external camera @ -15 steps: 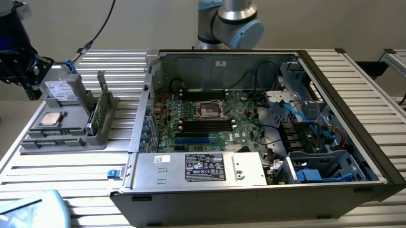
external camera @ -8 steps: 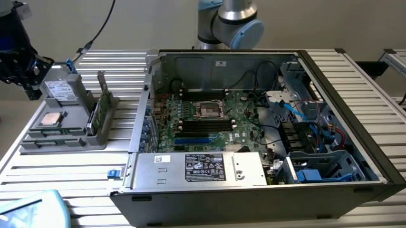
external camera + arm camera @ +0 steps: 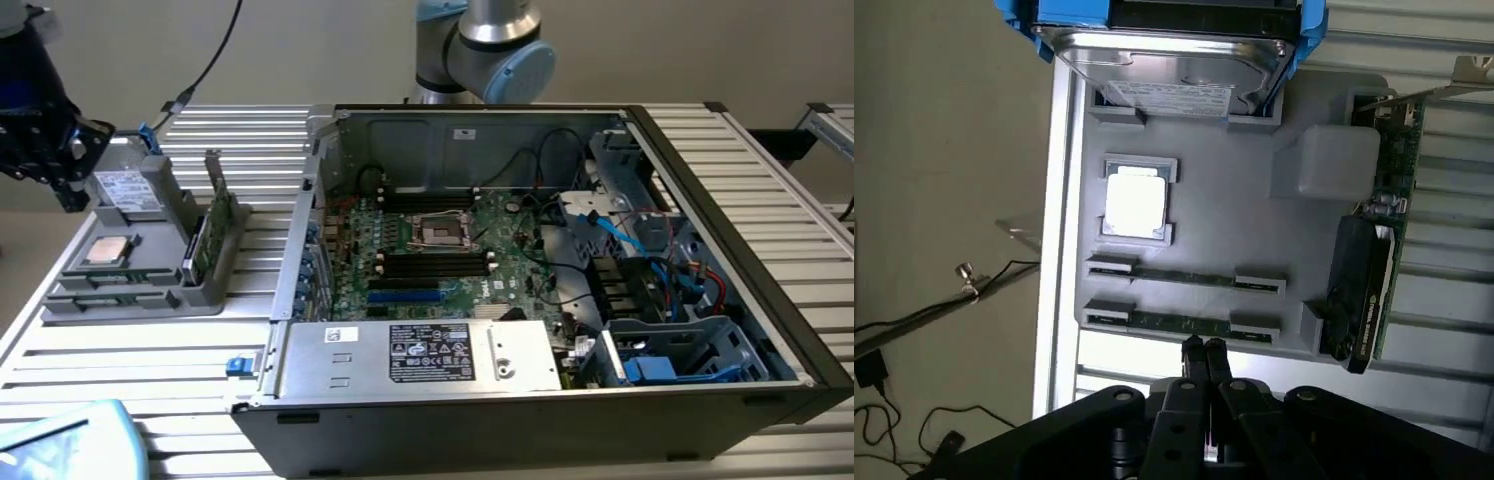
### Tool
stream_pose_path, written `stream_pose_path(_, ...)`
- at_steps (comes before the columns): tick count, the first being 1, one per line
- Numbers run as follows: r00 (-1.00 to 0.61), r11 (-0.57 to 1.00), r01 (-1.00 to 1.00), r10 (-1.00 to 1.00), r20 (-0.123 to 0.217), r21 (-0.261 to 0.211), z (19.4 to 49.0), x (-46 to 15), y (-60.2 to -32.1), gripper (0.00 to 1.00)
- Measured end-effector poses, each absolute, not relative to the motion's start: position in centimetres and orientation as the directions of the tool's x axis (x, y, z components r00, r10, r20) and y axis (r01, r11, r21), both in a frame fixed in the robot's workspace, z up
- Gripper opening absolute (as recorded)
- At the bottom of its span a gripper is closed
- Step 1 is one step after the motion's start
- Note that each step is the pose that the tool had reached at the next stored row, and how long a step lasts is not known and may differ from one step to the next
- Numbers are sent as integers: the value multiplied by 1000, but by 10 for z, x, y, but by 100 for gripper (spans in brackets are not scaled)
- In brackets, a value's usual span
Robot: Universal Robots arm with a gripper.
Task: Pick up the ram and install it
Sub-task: 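Pick up the ram and move it above insertion slot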
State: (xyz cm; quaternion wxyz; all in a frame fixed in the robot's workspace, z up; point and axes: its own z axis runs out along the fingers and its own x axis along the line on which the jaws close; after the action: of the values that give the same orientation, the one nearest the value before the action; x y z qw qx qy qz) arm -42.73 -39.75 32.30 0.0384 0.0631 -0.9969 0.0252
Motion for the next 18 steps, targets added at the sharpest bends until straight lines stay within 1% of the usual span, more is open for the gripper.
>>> stream_pose_path(7, -965, 967, -253, -251, 73, -10, 319, -427, -398, 10)
stream_pose_path(18, -895, 894, -440, -444, 39, 78, 314, -427, -397, 10)
